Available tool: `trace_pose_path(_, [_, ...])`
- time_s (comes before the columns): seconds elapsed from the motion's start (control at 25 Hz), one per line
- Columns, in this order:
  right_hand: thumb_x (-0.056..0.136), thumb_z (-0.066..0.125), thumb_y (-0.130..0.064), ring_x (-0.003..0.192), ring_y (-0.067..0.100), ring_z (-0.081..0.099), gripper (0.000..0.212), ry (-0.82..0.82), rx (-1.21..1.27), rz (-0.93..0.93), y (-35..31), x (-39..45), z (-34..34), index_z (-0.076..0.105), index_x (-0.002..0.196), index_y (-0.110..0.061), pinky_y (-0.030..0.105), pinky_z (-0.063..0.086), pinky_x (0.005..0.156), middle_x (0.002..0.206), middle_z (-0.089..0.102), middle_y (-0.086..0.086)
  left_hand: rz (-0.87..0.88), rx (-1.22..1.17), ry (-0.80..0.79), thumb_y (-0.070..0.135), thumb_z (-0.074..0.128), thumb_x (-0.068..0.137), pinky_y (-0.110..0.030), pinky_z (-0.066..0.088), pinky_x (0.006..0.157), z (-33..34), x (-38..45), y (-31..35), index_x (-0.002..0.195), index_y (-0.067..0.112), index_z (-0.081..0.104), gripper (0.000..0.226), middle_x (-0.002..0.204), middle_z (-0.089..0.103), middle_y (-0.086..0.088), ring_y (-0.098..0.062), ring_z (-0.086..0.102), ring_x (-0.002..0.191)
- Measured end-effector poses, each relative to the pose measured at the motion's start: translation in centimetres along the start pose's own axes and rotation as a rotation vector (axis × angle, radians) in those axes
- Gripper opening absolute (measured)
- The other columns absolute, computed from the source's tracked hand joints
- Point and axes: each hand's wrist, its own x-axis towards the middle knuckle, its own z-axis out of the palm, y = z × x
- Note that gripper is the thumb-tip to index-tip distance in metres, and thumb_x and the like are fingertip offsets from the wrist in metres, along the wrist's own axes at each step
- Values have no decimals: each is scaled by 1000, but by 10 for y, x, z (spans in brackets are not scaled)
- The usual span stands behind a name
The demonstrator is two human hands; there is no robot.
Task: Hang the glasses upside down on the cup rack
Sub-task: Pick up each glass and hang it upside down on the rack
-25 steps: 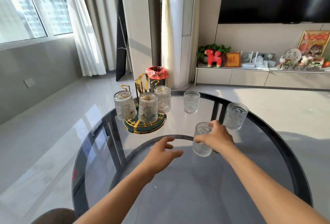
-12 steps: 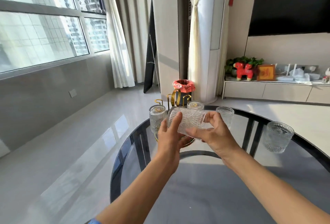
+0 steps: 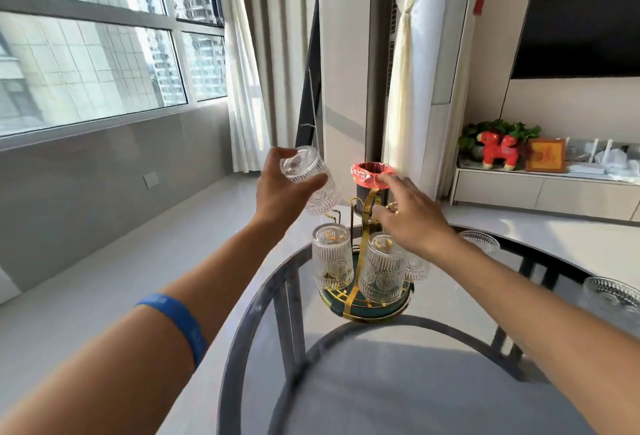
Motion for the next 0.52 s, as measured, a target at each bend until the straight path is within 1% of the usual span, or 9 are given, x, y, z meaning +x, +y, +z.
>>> trace_pose_path(0.04, [95,44,-33,132,27,40,50,-54,-85,-21,0,12,6,35,144,-25,47,37,103,154,34,-3,-1,37,-9,26,88,63,-33,51,83,4,8,-8,103,27,51,54,108,60,1,-20,61,99])
trace_pose_path(0.08, [96,41,-33,132,26,40,47,-104,-137,-23,0,22,12,37,142,-24,49,37,103,154,35,-4,-8,58,-33,27,89,62,-35,52,82,8,15,-16,103,28,51,55,106,59,2,-21,60,98])
trace_pose_path(0.16, [97,37,-33,125,25,46,38,-167,-186,-26,4,35,24,48,133,-24,48,39,100,146,46,-3,-25,90,-61,25,90,60,-37,54,80,18,25,-35,103,28,52,58,104,59,2,-21,60,97])
trace_pose_path(0.28, [97,35,-29,114,26,54,35,-131,-224,-74,12,37,30,56,124,-22,46,43,93,134,58,-2,-60,138,-98,21,88,58,-35,54,77,33,37,-53,114,25,53,66,109,59,0,-24,59,100])
trace_pose_path(0.32, [97,34,-29,114,27,55,35,-114,-224,-87,14,37,30,57,123,-22,45,43,93,133,59,-1,-84,143,-118,19,88,59,-30,53,72,37,41,-56,120,23,53,71,112,58,-2,-24,58,100])
trace_pose_path(0.4, [97,35,-29,113,28,56,35,-100,-212,-100,16,36,28,60,121,-21,44,43,92,132,61,1,-131,153,-155,18,88,60,-18,45,61,44,48,-59,132,20,50,81,115,55,-3,-21,56,99])
trace_pose_path(0.44, [97,36,-28,112,29,56,35,-96,-198,-98,16,36,27,62,120,-22,44,43,91,130,62,1,-149,175,-176,18,88,59,-15,42,60,49,51,-62,135,18,49,84,114,52,-2,-20,55,98])
trace_pose_path(0.48, [97,37,-28,111,29,57,34,-93,-180,-96,17,36,26,63,120,-24,44,43,91,130,63,1,-170,203,-199,18,88,59,-15,42,63,52,53,-64,135,15,50,86,112,51,-1,-19,54,98])
trace_pose_path(0.52, [96,38,-28,110,30,57,34,-94,-164,-94,17,36,24,63,120,-25,43,43,90,130,63,1,-204,232,-225,18,89,58,-18,44,67,56,55,-67,133,13,53,84,110,52,-1,-20,54,97])
